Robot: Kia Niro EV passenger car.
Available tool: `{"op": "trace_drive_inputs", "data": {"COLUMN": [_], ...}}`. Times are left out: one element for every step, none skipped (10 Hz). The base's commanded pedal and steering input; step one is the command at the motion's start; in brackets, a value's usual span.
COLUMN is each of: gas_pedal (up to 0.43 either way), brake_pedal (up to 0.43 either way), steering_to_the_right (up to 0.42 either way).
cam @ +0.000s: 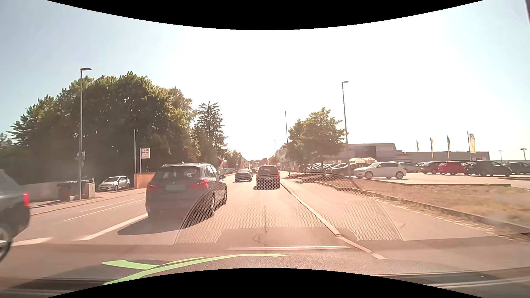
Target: Follow the waypoints while adhering to traffic rules and regulations
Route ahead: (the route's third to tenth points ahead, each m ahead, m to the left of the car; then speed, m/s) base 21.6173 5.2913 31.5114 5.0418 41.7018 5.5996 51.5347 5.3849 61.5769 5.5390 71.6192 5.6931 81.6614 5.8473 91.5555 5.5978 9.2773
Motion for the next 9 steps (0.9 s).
{"op": "trace_drive_inputs", "data": {"gas_pedal": [0.087,0.079,0.079,0.079,0.079,0.079,0.079,0.079,0.079], "brake_pedal": [0.0,0.0,0.0,0.0,0.0,0.0,0.0,0.0,0.0], "steering_to_the_right": [-0.006,-0.005,-0.004,-0.004,-0.004,-0.004,-0.004,-0.004,-0.004]}}
